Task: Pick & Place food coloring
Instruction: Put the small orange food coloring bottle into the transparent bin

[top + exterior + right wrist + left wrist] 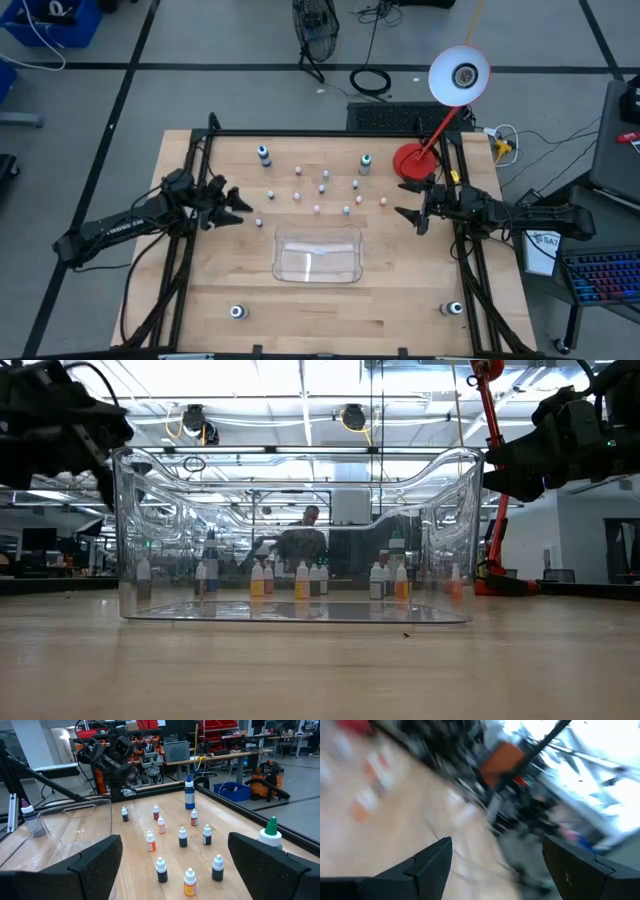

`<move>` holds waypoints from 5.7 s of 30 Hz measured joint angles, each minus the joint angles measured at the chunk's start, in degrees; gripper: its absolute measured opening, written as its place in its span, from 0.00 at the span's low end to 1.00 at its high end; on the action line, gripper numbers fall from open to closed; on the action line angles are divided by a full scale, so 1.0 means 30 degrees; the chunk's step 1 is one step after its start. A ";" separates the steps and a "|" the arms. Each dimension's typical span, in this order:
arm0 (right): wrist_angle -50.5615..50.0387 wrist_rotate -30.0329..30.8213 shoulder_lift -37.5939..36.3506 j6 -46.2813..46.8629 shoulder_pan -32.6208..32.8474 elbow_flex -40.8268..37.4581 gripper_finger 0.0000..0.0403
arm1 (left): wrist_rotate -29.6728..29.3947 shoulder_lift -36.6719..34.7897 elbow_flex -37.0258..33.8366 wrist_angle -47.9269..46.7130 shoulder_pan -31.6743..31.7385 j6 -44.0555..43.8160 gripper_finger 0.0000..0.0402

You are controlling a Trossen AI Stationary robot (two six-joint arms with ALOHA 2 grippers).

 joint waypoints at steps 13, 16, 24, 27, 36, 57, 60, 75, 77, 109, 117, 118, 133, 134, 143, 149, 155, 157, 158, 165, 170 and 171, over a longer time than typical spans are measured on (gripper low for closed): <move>0.0024 0.0002 0.0000 -0.0003 0.0001 -0.0005 0.87 | -1.0804 0.0007 0.0005 -0.1656 -0.1504 1.1796 0.76; 0.0015 -0.0004 0.0000 -0.0003 0.0006 -0.0006 0.87 | -1.1187 0.0000 0.0005 -0.1269 -0.1907 1.2296 0.76; 0.0015 -0.0006 0.0007 -0.0003 0.0006 0.0000 0.87 | -1.1199 0.0000 0.0005 -0.0647 -0.2373 1.3553 0.76; 0.0015 -0.0001 0.0007 0.0000 0.0006 -0.0003 0.87 | -1.1202 0.0000 0.0005 -0.0654 -0.2373 1.3496 0.76; 0.1890 0.5937 0.0000 -0.0803 -0.0005 -0.0007 0.87 | -1.1207 0.0000 0.0005 -0.0662 -0.2373 1.3515 0.76; 0.4273 0.6493 0.0007 0.5878 -0.0002 -0.0007 0.87 | -1.1221 0.0000 0.0005 -0.0666 -0.2373 1.3525 0.76; 0.6558 0.8737 0.0016 0.4728 -0.0167 -0.0007 0.87 | -1.1223 0.0000 0.0005 -0.0663 -0.2373 1.3529 0.76; 0.4859 1.4966 0.0592 0.3494 -0.0468 -0.0007 0.87 | -1.1221 0.0000 0.0005 -0.0674 -0.2373 1.3522 0.76; 0.4824 1.5037 0.0898 0.3428 -0.0468 -0.0007 0.87 | -1.1221 -0.0002 0.0005 -0.0669 -0.2373 1.3524 0.76; -1.3565 0.5896 1.0716 0.9347 -0.0554 1.2840 0.82 | -1.1162 0.0000 0.0005 -0.0676 -0.2373 1.3529 0.76; -2.2903 0.1827 1.8789 1.1432 -0.1840 2.0688 0.82 | -1.1136 0.0000 0.0005 -0.0657 -0.2378 1.3527 0.76; -2.3597 0.1380 1.9486 1.1431 -0.1976 2.1196 0.82 | -1.1131 -0.0007 0.0002 -0.0654 -0.2380 1.3529 0.76; -2.1840 0.0969 2.5783 0.9450 -0.2261 2.0630 0.82 | -1.1132 0.0000 -0.0002 -0.0666 -0.2380 1.3529 0.76; -2.1626 0.0980 2.6000 0.9319 -0.2267 2.0520 0.82 | -1.1134 0.0000 -0.0002 -0.0662 -0.2380 1.3529 0.76; -1.8675 0.1036 2.6403 0.8915 -0.2608 1.8530 0.82 | -1.1134 0.0000 0.0002 -0.0669 -0.2380 1.3529 0.76; -1.7491 0.1049 2.6410 0.8495 -0.3342 1.7649 0.82 | -1.1134 0.0000 -0.0001 -0.0662 -0.2380 1.3529 0.76; -1.6582 0.0747 2.6403 0.8323 -0.3625 1.7588 0.82 | -1.1134 0.0000 -0.0002 -0.0662 -0.2380 1.3529 0.76; -1.6423 0.0015 2.6403 0.8296 -0.3659 1.7588 0.82 | -1.1134 0.0000 0.0002 -0.0665 -0.2380 1.3529 0.76; -1.6408 -0.0120 2.6403 0.8324 -0.3652 1.7588 0.82 | -1.1131 -0.0005 0.0003 -0.0662 -0.2380 1.3528 0.76; -1.6407 -0.0516 2.6403 0.8390 -0.3652 1.7588 0.81 | -1.1134 0.0000 -0.0002 -0.0665 -0.2380 1.3529 0.76; -1.6407 -0.0516 2.6403 0.8354 -0.3644 1.7588 0.74 | -1.1134 0.0000 0.0002 -0.0662 -0.2380 1.3529 0.76; -1.6402 -0.0516 2.6403 0.8354 -0.3644 1.7588 0.72 | -1.1127 0.0000 -0.0002 -0.0662 -0.2380 1.3529 0.76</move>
